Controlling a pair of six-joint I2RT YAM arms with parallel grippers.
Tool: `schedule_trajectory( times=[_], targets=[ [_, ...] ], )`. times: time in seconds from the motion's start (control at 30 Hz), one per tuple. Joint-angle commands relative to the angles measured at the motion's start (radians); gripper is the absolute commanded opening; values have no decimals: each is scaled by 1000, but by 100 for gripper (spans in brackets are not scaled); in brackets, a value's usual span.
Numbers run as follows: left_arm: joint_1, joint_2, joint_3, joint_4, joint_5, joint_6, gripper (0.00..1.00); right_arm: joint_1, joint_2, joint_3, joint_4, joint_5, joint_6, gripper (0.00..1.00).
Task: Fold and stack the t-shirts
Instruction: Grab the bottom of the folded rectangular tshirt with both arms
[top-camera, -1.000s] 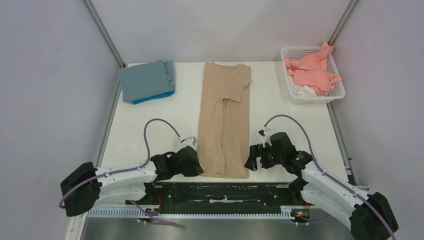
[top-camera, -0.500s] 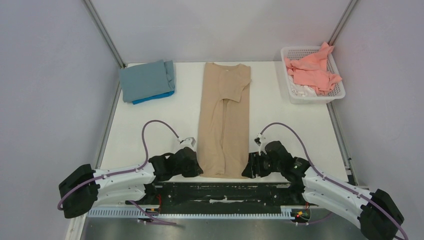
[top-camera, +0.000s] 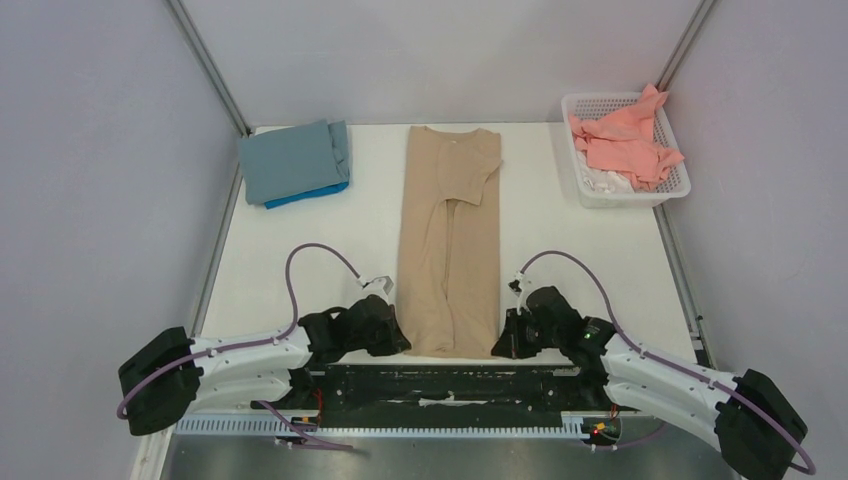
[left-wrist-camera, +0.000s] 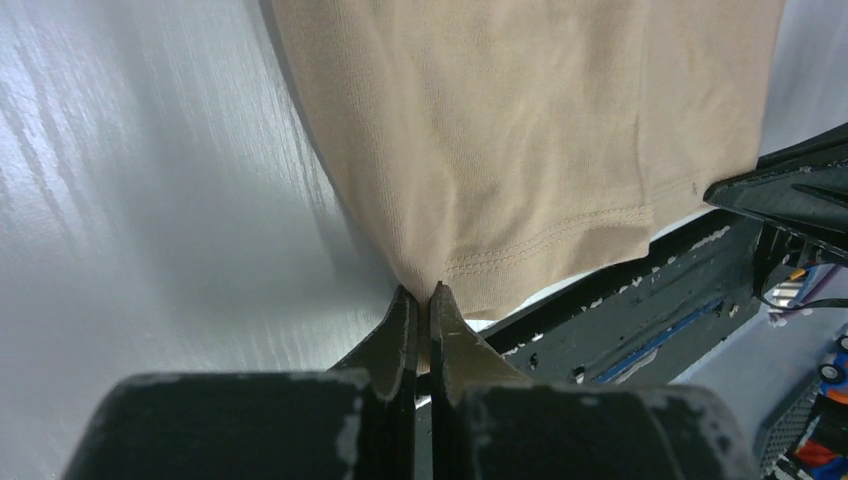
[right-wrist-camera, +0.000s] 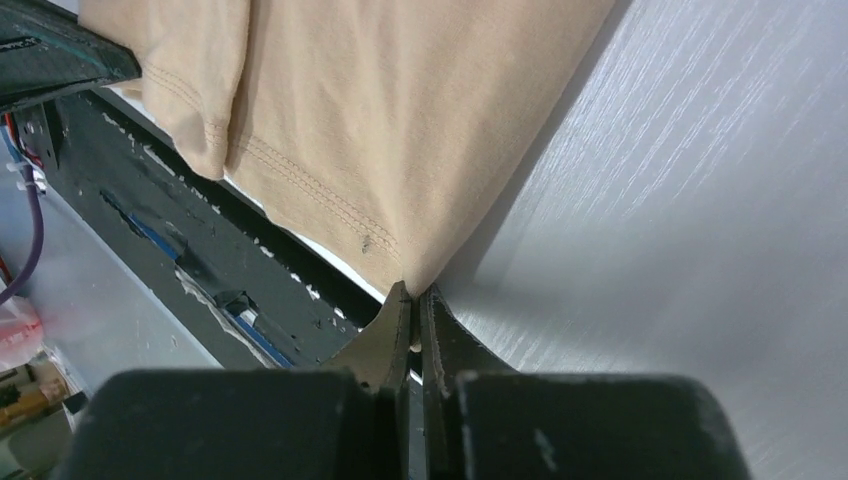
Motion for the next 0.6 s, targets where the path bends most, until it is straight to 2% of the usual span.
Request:
schedule_trajectory(
  times=[0.0, 0.13, 0.27, 0.43, 0.57],
  targets=[
    [-5, -15, -32, -92, 75, -20, 2, 23, -66, -43, -75, -15, -31, 0],
    [-5, -89, -59, -103, 155, -21, 2, 41, -160, -89, -23, -55, -3, 0],
    [-6, -154, -42, -94, 164, -1, 2, 43, -223, -69, -1, 1, -11, 0],
    [-4, -150, 77, -119, 72, 54, 2, 43, -233, 16, 68, 121, -37, 0],
    [-1, -93, 179, -142, -35, 97, 2, 43, -186, 48, 191, 166, -59, 0]
  ],
)
